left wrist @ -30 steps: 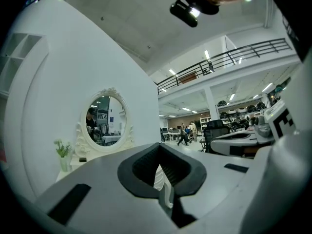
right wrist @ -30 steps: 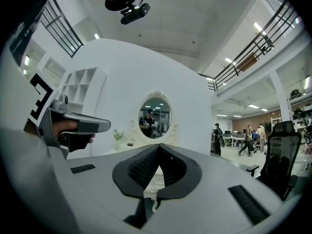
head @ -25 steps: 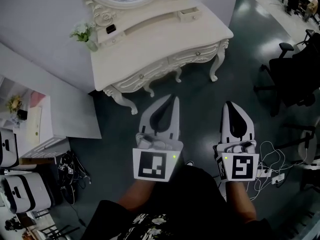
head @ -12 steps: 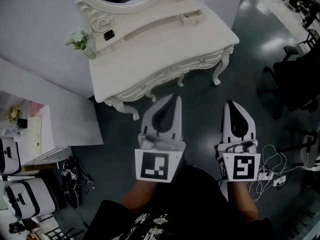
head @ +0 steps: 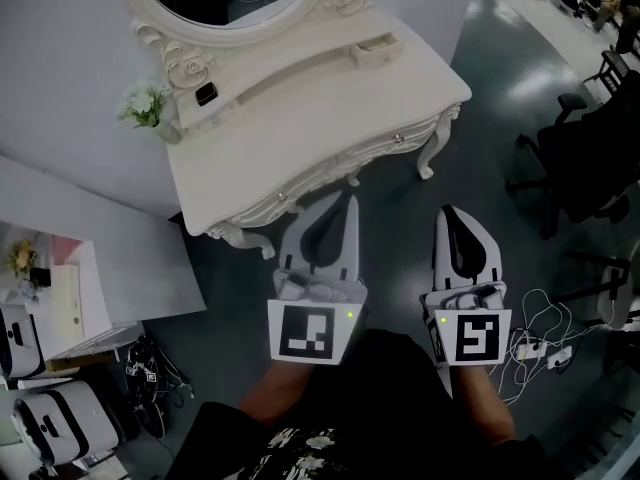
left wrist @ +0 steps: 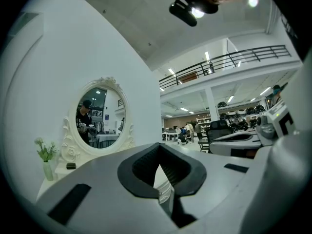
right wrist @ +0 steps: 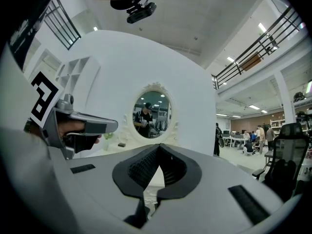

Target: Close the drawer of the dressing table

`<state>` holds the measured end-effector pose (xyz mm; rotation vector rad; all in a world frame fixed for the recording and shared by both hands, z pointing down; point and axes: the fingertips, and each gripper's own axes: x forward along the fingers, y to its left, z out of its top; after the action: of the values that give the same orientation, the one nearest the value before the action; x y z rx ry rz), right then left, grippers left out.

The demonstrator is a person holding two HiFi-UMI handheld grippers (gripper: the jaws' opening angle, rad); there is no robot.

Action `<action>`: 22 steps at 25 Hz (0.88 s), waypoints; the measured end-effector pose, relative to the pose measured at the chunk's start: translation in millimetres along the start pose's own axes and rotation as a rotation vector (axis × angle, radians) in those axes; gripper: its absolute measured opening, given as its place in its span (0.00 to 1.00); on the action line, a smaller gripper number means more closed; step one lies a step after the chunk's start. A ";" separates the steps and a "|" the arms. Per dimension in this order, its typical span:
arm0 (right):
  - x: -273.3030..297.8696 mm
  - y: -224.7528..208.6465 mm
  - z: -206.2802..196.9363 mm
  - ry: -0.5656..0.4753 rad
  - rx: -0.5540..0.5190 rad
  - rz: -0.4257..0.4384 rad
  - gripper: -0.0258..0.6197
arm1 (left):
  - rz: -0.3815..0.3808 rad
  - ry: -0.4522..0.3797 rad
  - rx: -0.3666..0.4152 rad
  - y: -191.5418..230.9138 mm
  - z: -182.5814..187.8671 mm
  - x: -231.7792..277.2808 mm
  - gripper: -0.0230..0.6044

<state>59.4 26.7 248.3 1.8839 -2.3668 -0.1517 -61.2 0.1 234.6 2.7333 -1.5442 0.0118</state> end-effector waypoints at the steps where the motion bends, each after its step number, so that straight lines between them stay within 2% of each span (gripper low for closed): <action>1: 2.7 -0.6 0.9 -0.003 -0.001 -0.003 0.04 | -0.006 -0.004 0.010 1.3 1.0 3.6 0.04; 4: 15.2 -4.5 6.4 -0.020 0.003 -0.025 0.04 | -0.025 -0.002 0.047 5.7 0.9 13.8 0.04; 13: 47.7 -6.7 -5.3 0.004 0.014 -0.057 0.04 | -0.063 0.013 0.029 28.3 -5.8 40.6 0.04; 22: 57.9 -14.1 -13.0 0.035 0.013 -0.109 0.04 | -0.126 0.033 0.010 30.7 -15.4 62.0 0.04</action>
<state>62.1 -33.0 260.5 2.0057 -2.2484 -0.1118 -55.6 -68.7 250.4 2.8180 -1.3647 0.0647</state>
